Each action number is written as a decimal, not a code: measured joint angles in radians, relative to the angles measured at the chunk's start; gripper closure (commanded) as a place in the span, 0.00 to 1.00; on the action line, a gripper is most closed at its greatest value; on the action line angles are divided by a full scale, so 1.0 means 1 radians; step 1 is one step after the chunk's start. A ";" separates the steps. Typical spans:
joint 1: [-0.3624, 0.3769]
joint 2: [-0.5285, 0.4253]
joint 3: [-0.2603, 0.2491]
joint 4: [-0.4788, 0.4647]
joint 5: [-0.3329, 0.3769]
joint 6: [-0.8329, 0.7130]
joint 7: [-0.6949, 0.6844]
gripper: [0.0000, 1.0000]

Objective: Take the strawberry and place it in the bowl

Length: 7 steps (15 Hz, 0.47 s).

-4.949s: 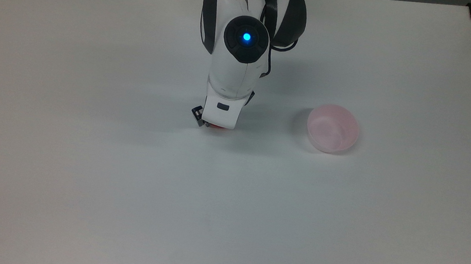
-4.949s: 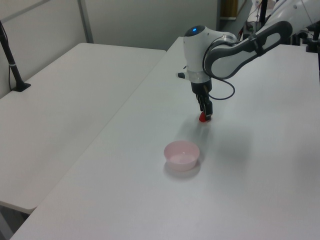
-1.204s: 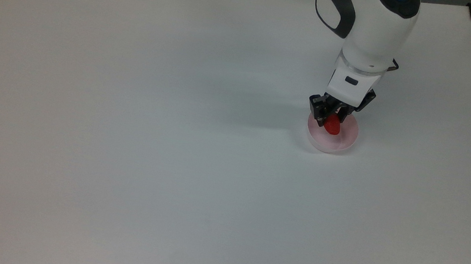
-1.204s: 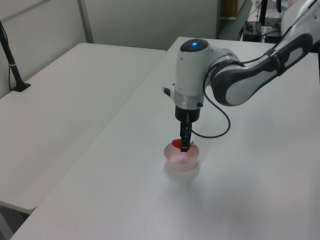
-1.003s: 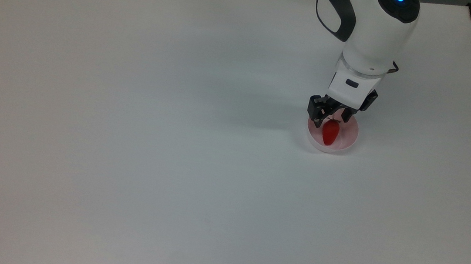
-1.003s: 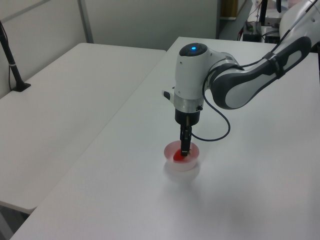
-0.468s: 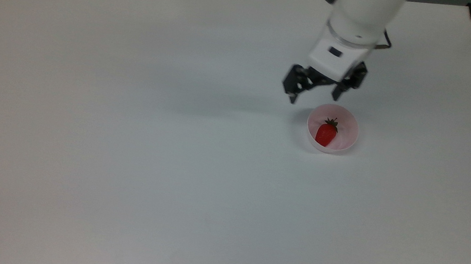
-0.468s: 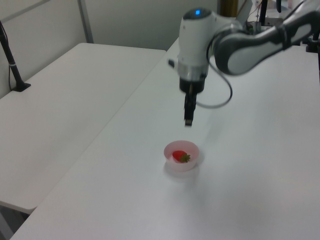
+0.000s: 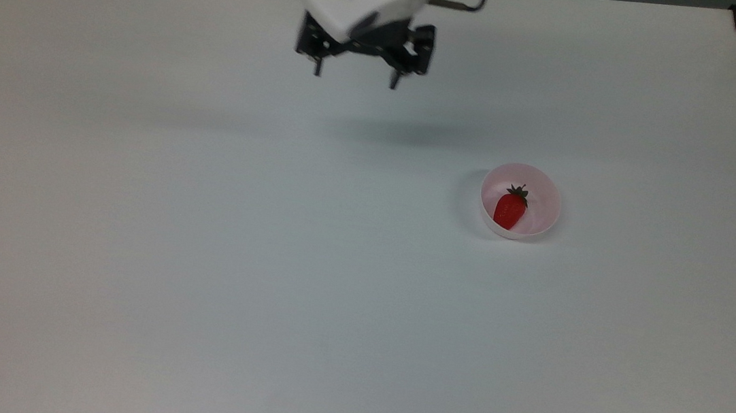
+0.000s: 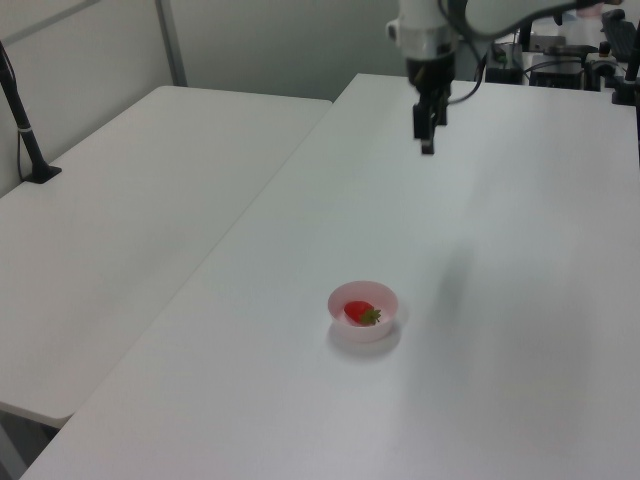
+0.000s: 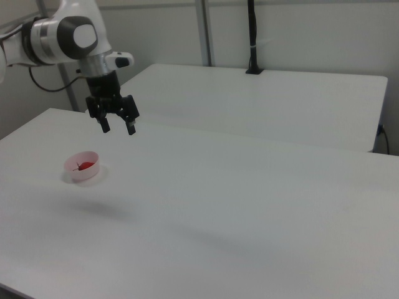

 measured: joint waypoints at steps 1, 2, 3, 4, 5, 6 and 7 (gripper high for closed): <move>-0.030 -0.027 0.000 -0.015 0.020 -0.008 -0.012 0.00; -0.058 -0.055 0.000 -0.031 0.041 -0.010 -0.017 0.00; -0.086 -0.081 0.000 -0.045 0.058 -0.014 -0.023 0.00; -0.109 -0.101 0.000 -0.055 0.067 -0.022 -0.026 0.00; -0.126 -0.116 -0.001 -0.064 0.073 -0.028 -0.027 0.00; -0.136 -0.125 -0.001 -0.069 0.074 -0.029 -0.027 0.00; -0.139 -0.129 -0.001 -0.071 0.074 -0.029 -0.027 0.00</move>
